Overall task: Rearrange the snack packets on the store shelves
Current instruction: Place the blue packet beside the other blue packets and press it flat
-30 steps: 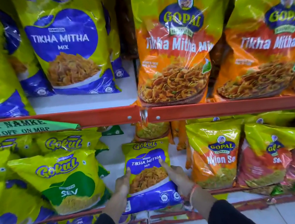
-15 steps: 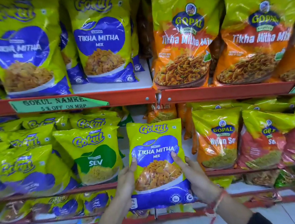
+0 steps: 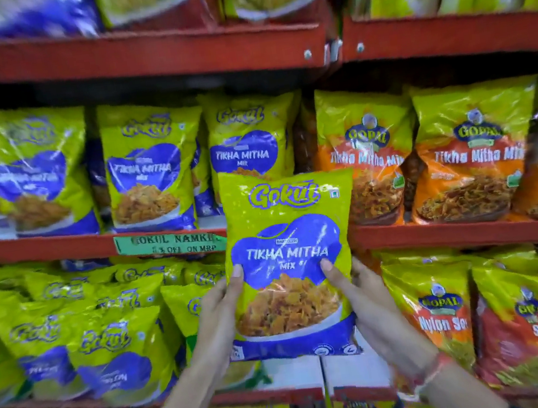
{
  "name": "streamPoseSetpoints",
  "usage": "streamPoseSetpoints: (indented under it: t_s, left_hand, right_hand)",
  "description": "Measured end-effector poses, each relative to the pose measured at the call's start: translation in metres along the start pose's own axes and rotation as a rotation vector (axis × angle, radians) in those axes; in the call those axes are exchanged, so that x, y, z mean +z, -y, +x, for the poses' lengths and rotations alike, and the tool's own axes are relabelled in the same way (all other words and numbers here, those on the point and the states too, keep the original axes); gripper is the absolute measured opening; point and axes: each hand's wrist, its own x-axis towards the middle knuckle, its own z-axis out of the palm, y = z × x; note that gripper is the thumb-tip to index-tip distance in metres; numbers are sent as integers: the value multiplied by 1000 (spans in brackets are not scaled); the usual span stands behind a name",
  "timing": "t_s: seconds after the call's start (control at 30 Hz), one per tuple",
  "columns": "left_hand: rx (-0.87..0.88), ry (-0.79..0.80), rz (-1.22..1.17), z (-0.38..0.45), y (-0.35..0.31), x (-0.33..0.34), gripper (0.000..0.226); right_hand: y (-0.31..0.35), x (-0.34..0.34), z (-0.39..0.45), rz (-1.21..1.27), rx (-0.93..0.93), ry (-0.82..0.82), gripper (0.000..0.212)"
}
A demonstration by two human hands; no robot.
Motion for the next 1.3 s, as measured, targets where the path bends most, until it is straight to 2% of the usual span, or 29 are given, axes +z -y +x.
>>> streamPoseSetpoints:
  t_s: [0.13, 0.27, 0.37, 0.47, 0.53, 0.6, 0.67, 0.8, 0.87, 0.97, 1.07, 1.17, 1.23, 1.27, 1.3]
  left_hand:
    - [228, 60, -40, 40, -44, 1, 33]
    - [305, 70, -77, 92, -73, 1, 26]
    - [389, 64, -47, 130, -87, 3, 30]
    - [411, 76, -20, 163, -90, 3, 26]
    - [391, 96, 25, 181, -75, -3, 33]
    - [333, 136, 17, 185, -57, -8, 36]
    - [285, 155, -9, 182, -47, -10, 47]
    - [315, 173, -131, 176, -67, -2, 81]
    - [392, 131, -209, 176, -90, 5, 78]
    - [524, -15, -226, 170, -121, 17, 41]
    - [559, -194, -311, 167, -131, 22, 21]
    - [540, -276, -346, 174, -141, 26, 9]
    - [575, -339, -272, 183, -146, 32, 15]
    - [627, -400, -157, 187, -144, 36, 24]
    - [712, -463, 0, 189, -140, 41, 34]
  right_hand:
    - [39, 20, 45, 53, -154, 88, 43]
    - [65, 34, 95, 61, -285, 144, 45]
    - [77, 44, 131, 52, -332, 167, 66]
    - [76, 48, 161, 47, -356, 154, 70]
    - [67, 49, 172, 31, -334, 131, 69]
    - [54, 48, 176, 32, -281, 101, 81]
    - [46, 44, 177, 37, -254, 89, 87]
    - [62, 43, 175, 46, -338, 102, 79]
    - [79, 48, 172, 79, -414, 104, 69]
    - [97, 52, 165, 208, -485, 20, 31]
    - [108, 54, 161, 262, -522, -121, 46]
    - [112, 62, 172, 233, -588, -230, 43]
    - [113, 76, 185, 140, -674, -347, 32]
    - [112, 84, 190, 20, -727, -416, 23]
    - [109, 93, 194, -146, -783, -494, 32]
